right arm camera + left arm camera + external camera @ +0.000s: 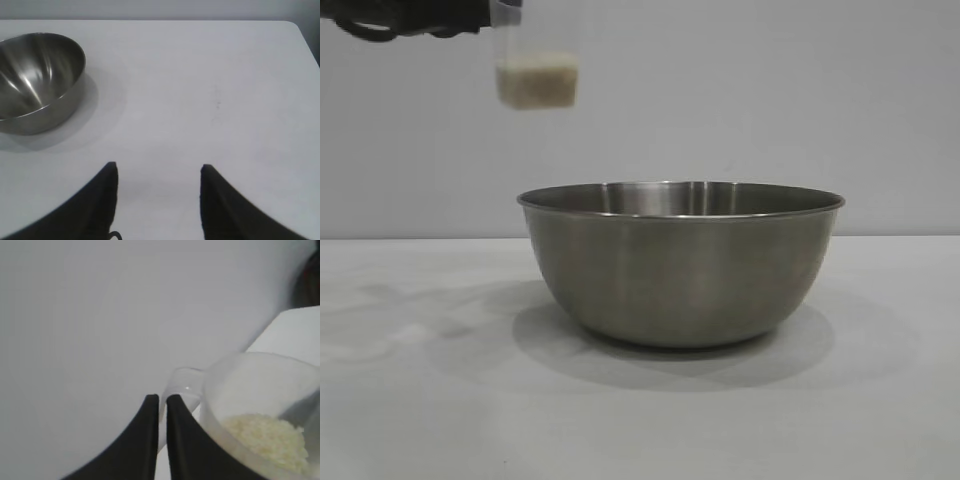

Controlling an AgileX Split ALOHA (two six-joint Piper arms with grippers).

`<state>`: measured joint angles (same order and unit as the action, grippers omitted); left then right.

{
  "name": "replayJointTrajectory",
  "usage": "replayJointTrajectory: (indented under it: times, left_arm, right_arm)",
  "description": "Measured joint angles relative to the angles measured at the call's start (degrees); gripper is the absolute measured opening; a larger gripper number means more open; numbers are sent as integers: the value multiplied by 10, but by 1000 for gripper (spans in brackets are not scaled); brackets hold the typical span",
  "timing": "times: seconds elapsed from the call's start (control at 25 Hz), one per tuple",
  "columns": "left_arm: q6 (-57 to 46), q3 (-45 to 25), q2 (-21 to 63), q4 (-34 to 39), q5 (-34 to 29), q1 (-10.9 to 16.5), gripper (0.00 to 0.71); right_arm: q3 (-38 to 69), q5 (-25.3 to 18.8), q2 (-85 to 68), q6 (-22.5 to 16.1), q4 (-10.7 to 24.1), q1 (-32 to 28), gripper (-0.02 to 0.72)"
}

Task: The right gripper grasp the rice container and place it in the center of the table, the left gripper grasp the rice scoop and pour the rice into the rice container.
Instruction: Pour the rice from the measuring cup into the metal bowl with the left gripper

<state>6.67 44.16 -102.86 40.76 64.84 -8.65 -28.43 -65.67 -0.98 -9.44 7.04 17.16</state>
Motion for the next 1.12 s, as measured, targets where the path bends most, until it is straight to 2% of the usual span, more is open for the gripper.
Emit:
replayJointTrajectory:
  times: [0.24,0.52,0.68,1.12]
  left_arm:
    - [111,0,0,41,0,-6,0]
    - [246,0,0,69,0,-66,0]
    - [322,0,0,69,0,-88,0]
    - [546,0,-30,73,0,-91,0]
  right_arm:
    - [0,0,0,0,0,0,363]
    - [0,0,0,0,0,0,363]
    - [0,0,0,0,0,0,363]
    - [0,0,0,0,0,0,363]
